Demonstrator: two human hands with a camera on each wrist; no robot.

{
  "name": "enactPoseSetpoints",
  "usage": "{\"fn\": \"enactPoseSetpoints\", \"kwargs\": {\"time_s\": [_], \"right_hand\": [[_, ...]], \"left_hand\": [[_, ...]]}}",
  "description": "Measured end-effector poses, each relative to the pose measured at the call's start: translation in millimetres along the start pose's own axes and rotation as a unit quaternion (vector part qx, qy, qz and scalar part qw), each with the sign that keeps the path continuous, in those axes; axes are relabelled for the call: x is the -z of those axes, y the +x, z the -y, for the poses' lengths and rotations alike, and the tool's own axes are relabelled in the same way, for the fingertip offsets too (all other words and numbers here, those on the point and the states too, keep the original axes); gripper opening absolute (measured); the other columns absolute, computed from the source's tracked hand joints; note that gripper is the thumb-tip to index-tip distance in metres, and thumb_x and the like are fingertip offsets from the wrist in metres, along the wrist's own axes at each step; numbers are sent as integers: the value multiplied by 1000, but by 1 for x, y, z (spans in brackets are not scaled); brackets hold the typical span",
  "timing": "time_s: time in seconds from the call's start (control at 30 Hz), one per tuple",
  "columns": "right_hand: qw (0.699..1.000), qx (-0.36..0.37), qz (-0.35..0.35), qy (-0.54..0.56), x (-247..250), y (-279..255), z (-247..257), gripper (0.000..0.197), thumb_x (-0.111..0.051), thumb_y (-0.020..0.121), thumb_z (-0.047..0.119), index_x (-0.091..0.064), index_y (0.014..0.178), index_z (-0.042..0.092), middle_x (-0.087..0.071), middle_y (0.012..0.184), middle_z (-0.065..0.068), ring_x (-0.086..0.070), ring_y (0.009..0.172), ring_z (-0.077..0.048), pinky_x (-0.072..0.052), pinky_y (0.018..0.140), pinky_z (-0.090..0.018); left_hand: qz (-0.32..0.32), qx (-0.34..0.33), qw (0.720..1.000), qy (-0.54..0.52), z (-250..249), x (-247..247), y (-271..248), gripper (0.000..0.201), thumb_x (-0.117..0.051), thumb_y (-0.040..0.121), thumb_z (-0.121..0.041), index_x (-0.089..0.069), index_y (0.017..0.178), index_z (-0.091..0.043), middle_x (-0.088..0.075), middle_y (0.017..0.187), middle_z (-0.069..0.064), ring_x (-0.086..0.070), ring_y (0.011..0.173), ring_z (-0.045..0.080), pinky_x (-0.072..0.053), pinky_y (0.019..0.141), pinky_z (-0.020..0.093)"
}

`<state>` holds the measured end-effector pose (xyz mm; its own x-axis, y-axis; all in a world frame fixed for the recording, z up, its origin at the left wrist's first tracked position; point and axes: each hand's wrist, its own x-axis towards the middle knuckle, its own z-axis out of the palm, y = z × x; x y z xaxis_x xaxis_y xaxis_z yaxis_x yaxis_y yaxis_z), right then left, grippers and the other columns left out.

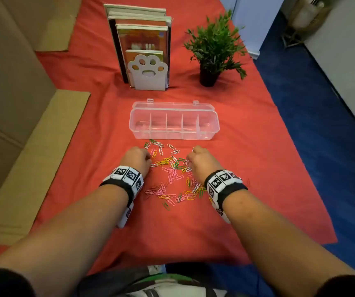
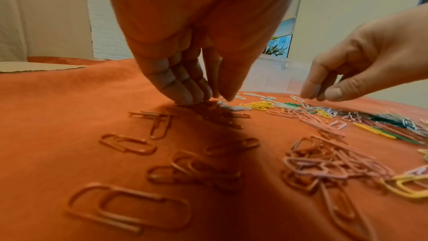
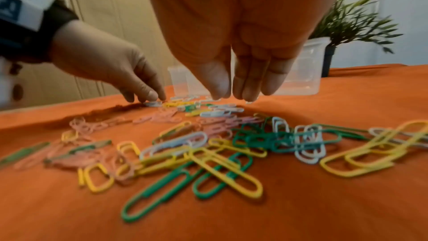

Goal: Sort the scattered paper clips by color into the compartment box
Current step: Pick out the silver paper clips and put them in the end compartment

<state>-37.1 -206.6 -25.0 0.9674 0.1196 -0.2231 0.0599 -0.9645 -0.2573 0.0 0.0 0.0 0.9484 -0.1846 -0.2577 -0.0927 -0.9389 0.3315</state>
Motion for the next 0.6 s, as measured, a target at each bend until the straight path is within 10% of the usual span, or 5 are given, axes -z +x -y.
{"fn": "enactPoseSetpoints", "kwargs": {"time_s": [0.4,0.6], "right_hand": [[992,-80,7,98,18,-1,11,12,-48,86,3,-53,97,2,-58,105,-18,-55,99,-32,-42,80,-33],[977,-123,10,173,20,-14,-2,37,-42,85,0,-66,108,16,-62,109,-11,-61,88,-27,-49,84,-30]], "left_hand": [[-8,-22,998,-50,11,2,-2,15,-59,85,-17,-64,94,-7,-59,105,15,-57,100,32,-43,87,35],[3,5,985,-175,10,1,-11,22,-48,88,-2,-63,102,-11,-64,107,12,-60,97,30,-42,80,27]]}}
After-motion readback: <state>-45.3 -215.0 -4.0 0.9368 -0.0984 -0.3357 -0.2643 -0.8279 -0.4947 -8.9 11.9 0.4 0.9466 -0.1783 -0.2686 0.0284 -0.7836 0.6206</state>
